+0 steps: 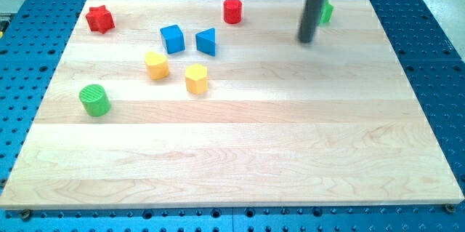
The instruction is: Slide the blue cube above the yellow heart
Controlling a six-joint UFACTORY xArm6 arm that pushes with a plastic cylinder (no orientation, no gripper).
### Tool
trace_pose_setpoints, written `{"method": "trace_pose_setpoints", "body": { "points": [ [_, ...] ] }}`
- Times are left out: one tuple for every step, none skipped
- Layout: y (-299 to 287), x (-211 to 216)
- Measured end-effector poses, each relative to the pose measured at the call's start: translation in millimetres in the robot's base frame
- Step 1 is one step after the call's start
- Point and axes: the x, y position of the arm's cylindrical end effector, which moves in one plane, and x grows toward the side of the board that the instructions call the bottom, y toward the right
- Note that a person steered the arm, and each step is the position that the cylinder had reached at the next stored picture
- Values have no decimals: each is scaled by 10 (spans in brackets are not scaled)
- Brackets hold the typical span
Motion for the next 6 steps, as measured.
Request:
{"method": "trace_pose_setpoints", "body": {
  "points": [
    [-845,45],
    [-1371,38],
    [-1617,-67],
    [-1870,-235],
    [-2553,-235],
    [-3254,-184]
  ]
}}
